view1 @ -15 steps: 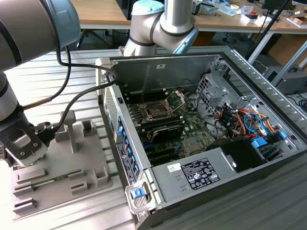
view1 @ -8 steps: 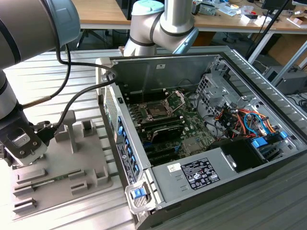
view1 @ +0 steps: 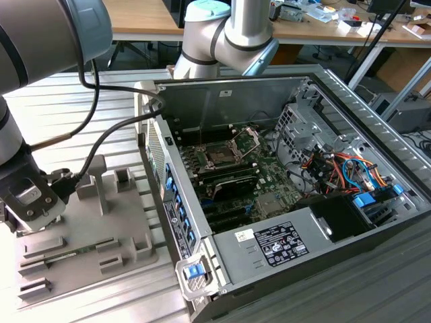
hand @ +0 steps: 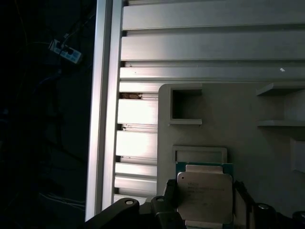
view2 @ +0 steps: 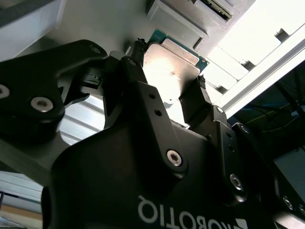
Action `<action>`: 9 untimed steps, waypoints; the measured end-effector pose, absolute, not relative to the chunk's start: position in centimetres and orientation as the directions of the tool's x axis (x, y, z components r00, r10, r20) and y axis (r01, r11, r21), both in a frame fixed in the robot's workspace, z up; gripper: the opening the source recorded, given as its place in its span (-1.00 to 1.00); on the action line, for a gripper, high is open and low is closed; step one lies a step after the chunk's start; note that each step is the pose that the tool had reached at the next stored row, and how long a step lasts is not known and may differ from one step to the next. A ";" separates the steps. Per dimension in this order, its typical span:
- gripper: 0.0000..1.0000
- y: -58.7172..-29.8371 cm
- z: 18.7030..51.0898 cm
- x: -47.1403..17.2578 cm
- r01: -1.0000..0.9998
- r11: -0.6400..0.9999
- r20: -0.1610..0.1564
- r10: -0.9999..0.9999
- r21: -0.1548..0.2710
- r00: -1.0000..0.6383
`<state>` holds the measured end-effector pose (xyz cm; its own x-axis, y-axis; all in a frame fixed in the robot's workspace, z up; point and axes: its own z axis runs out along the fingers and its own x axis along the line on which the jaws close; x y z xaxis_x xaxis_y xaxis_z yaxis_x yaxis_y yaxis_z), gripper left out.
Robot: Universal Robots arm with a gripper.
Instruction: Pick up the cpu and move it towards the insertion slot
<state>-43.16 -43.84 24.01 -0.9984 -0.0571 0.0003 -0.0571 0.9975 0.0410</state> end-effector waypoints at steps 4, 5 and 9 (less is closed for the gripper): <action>0.09 -43.8 24.2 -43.2 -0.057 0.998 0.000 -0.057 0.041 -0.998; 0.09 -43.8 24.2 -43.2 -0.057 0.998 0.000 -0.057 0.041 -0.998; 0.09 -43.8 24.3 -43.2 -0.057 0.998 0.000 -0.057 0.041 -0.998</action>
